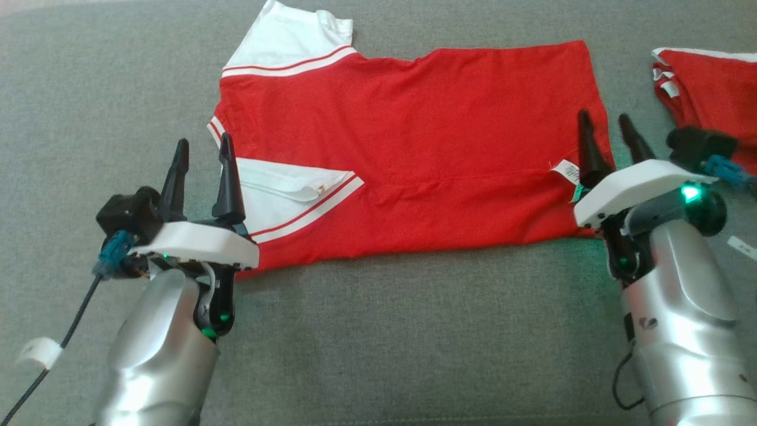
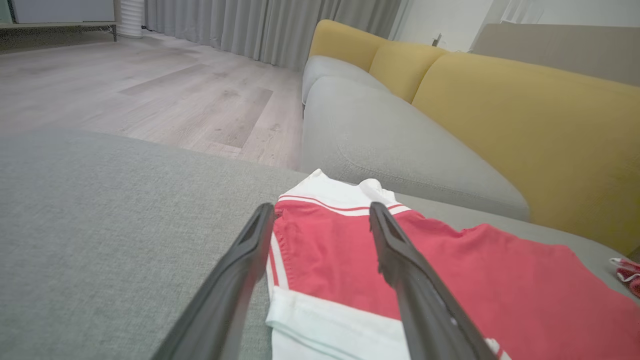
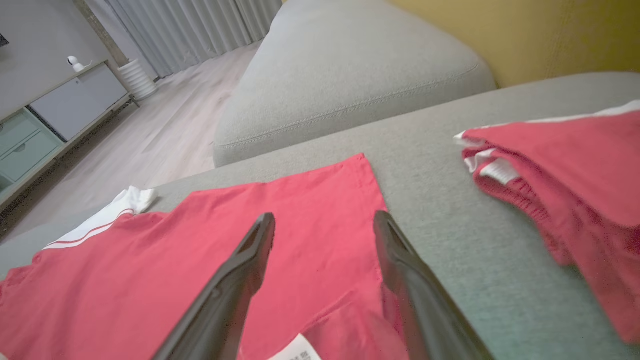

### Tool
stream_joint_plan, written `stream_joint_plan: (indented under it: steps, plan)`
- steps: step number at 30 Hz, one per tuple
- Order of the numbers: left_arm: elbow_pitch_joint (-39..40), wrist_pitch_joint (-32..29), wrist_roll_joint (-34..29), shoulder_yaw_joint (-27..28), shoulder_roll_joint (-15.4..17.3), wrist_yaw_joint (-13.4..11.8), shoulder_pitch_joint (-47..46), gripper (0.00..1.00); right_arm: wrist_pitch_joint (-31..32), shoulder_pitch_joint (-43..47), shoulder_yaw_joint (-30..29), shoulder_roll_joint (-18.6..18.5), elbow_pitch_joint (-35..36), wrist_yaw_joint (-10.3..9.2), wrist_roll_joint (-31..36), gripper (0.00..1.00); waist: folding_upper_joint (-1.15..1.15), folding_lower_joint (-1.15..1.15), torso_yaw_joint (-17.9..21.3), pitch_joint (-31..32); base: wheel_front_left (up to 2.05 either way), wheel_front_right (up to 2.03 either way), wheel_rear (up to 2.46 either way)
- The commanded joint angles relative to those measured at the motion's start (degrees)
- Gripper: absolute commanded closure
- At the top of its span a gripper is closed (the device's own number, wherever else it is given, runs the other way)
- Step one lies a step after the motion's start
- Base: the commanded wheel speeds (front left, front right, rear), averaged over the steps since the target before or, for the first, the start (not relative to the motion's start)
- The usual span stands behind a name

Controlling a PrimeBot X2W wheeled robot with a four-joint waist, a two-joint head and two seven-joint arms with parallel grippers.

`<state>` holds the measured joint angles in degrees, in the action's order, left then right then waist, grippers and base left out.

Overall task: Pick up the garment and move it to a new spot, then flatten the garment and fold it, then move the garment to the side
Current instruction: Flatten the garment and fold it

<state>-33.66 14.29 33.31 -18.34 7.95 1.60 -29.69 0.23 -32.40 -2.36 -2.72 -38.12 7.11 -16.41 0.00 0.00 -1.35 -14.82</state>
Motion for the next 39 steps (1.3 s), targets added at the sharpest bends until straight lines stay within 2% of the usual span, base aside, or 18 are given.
stream_joint_plan:
  steps: [1, 6, 11, 22, 27, 31, 39]
  plan:
    - [2.12, 0.64, 0.03, 2.38, 1.00, 0.35, -1.93, 0.00, -1.33, -1.85, 0.34, -0.16, 1.34, 0.37, 1.44, 0.00, 0.00, 0.00, -0.08, 0.32, 0.00, 0.00, 0.00]
    - [6.24, 0.69, -0.62, 3.85, 1.15, 0.86, 1.37, 0.00, -3.72, -1.20, -2.63, -0.16, 2.87, 0.37, 4.70, 0.00, 0.00, 0.00, -0.15, 1.91, 0.00, 0.00, 0.00]
    - [10.27, 0.09, -0.28, 3.97, 2.12, 0.61, 8.35, 0.00, -3.48, 4.00, -3.43, -0.16, 7.45, 0.37, 7.53, 0.00, 0.00, 0.00, -0.15, 4.16, 0.00, 0.00, 0.00]
    - [18.32, -11.06, 2.59, 2.07, 3.44, -3.26, 21.69, 0.00, 1.68, 20.10, -3.20, -0.16, 20.87, 0.37, 7.63, 0.00, 0.00, 0.00, 0.08, 6.82, 0.00, 0.00, 0.00]
    - [20.28, -14.44, 6.26, 3.60, 2.68, -4.31, 22.54, 0.00, 3.73, 22.84, -2.62, -0.16, 24.08, 0.37, 6.76, 0.00, 0.00, 0.00, 1.11, 5.88, 0.00, 0.00, 0.00]
    - [18.79, -16.35, 8.68, 5.08, 2.22, -5.18, 21.54, 0.00, 4.51, 22.81, -1.73, -0.16, 25.04, 0.37, 6.10, 0.00, 0.00, 0.00, 2.10, 4.41, 0.00, 0.00, 0.00]
    - [15.24, -18.04, 10.58, 5.63, 1.73, -5.19, 19.62, 0.00, 5.87, 19.79, -1.24, -0.16, 22.09, 0.37, 6.34, 0.00, 0.00, 0.00, 3.21, 2.35, 0.00, 0.00, 0.00]
